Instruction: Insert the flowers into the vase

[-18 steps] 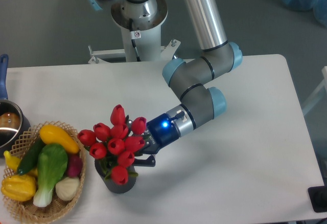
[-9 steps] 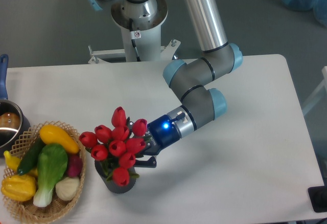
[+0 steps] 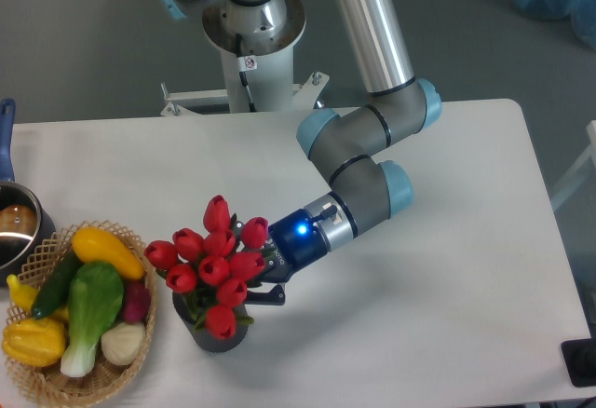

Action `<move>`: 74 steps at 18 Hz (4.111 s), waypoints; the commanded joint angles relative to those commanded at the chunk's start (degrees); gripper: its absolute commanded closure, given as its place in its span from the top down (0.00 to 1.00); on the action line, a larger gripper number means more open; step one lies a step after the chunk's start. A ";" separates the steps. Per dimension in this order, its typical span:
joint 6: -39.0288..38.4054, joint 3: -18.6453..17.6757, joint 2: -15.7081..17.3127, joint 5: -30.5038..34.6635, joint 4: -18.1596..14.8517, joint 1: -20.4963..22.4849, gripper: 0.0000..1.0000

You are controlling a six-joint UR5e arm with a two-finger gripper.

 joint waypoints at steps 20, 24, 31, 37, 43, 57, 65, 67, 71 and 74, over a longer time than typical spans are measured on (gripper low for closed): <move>2.64 -1.14 0.17 0.00 0.00 0.17 0.37; 2.64 -1.14 0.44 0.09 0.00 0.09 0.43; 2.11 -1.41 2.28 3.34 0.00 -0.09 0.50; 2.02 -1.41 2.37 3.43 0.00 -0.26 0.57; 2.11 -1.41 2.37 3.43 0.00 -0.26 0.61; 2.11 -1.32 2.37 3.60 0.00 -0.35 1.00; 1.67 -1.32 2.99 4.65 -0.17 0.00 1.00; 0.45 -1.32 4.30 6.84 -0.09 0.44 1.00; -1.67 -1.14 8.34 13.95 0.00 2.28 1.00; -1.41 -0.36 8.96 17.48 0.00 4.74 1.00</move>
